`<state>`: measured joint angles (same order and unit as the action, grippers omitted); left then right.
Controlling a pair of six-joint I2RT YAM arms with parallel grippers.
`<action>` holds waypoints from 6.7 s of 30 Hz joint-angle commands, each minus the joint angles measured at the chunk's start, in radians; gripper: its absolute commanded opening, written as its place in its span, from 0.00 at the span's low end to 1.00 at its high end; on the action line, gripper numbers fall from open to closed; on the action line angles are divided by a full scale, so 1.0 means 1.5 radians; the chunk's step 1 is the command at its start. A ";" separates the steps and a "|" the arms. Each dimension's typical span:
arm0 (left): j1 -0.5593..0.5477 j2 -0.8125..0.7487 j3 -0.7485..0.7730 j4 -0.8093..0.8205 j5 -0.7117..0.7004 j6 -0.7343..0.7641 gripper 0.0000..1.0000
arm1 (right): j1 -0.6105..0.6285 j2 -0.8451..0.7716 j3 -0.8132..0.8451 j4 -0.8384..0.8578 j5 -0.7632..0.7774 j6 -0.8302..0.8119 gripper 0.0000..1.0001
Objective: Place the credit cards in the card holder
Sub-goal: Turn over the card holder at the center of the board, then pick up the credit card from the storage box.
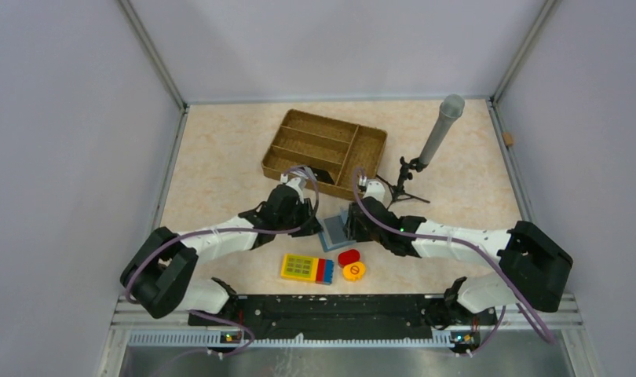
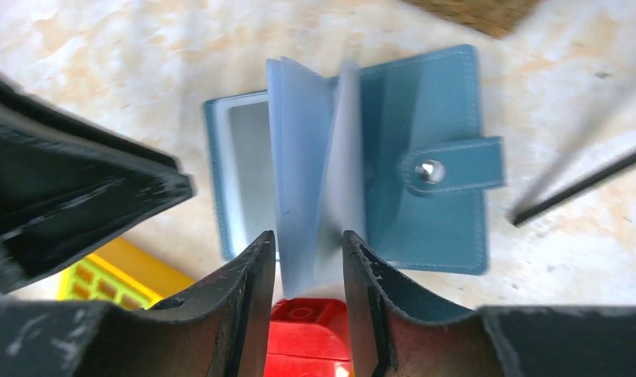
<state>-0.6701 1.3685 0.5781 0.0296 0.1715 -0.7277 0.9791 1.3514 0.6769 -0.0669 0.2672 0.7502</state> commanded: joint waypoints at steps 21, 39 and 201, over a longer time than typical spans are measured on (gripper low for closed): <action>0.211 -0.235 0.195 -0.398 0.022 0.180 0.99 | -0.003 -0.048 0.203 -0.169 0.000 -0.271 0.83; 0.314 -0.279 0.215 -0.439 -0.143 0.289 0.99 | -0.106 0.372 0.572 -0.138 -0.169 -0.495 0.93; 0.130 -0.295 0.122 -0.179 0.403 0.246 0.96 | -0.090 -0.176 0.232 -0.209 -0.465 -0.353 0.00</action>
<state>-0.4091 0.9161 0.7902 -0.3698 0.7147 -0.2951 0.8478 1.1748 1.0798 -0.3397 -0.2043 0.1368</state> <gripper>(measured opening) 0.952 0.004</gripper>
